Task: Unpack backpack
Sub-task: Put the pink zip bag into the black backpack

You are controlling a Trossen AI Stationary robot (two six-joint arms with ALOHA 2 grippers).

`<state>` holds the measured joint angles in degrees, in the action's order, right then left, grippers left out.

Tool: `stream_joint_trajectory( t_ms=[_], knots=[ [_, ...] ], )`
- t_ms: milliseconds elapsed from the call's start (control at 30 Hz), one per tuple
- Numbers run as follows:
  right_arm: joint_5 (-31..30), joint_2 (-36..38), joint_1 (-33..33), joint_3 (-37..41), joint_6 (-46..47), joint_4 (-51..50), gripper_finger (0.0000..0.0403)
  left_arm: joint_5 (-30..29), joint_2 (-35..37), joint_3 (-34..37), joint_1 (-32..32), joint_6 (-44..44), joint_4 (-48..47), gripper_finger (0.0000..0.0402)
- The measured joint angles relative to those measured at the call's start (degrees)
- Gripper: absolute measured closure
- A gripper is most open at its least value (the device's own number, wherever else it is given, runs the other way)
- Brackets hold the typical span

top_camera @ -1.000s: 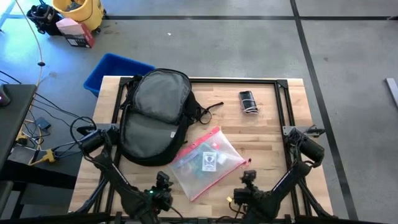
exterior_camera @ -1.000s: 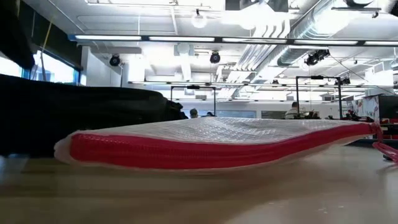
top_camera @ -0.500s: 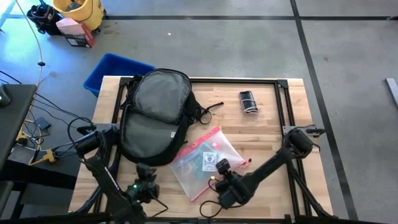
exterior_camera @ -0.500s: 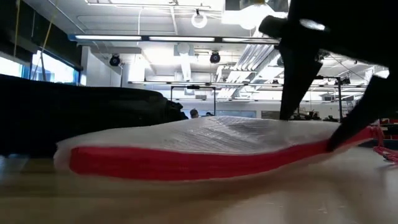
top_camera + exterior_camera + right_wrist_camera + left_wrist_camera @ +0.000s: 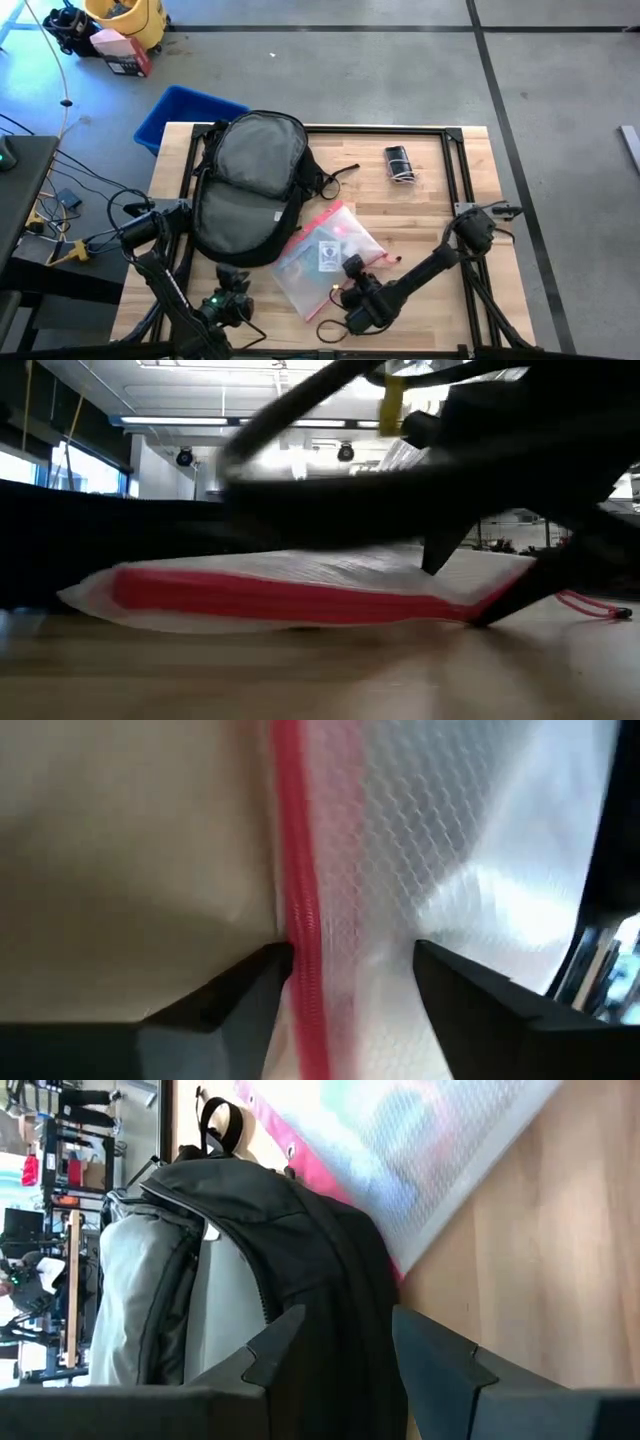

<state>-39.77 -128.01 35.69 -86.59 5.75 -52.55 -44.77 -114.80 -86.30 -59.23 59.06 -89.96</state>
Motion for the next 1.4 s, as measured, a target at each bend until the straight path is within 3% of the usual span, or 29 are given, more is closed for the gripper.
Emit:
stream_joint_trajectory(
  t_ms=[267, 633, 867, 1000, 1167, 1300, 1400],
  knots=[
    [-0.5, -0.4, -5.3, 0.2, 8.8, 1.6, 0.0388, 0.2, 0.1, 0.2, 0.4, 0.9, -0.1, 0.0270],
    [-3.5, 8.9, -1.2, 0.1, 15.5, 1.7, 0.0402, 2.3, 0.4, 0.2, -0.5, 3.5, -0.1, 0.0270],
    [3.0, 10.1, 0.4, 0.1, 13.6, 2.0, 0.0401, 2.3, 0.4, 0.2, -0.3, 3.5, -0.1, 0.0270],
    [9.4, 9.8, 0.7, 0.1, 5.3, 2.4, 0.0368, 2.5, 0.4, 0.2, -0.4, 3.4, -0.1, 0.0270],
    [12.9, 9.8, 1.9, -0.6, -4.3, 7.1, 0.0266, 2.6, 0.4, 0.2, -0.4, 3.4, -0.1, 0.0270],
    [12.0, 8.6, 3.0, -0.6, -16.9, 9.6, 0.0179, 2.6, 0.4, 0.2, -0.4, 3.4, -0.1, 0.0271],
    [5.2, 6.1, 3.0, -0.6, -22.0, 9.6, 0.0138, 2.6, 0.4, 0.2, -0.4, 3.4, -0.1, 0.0271]
  ],
)
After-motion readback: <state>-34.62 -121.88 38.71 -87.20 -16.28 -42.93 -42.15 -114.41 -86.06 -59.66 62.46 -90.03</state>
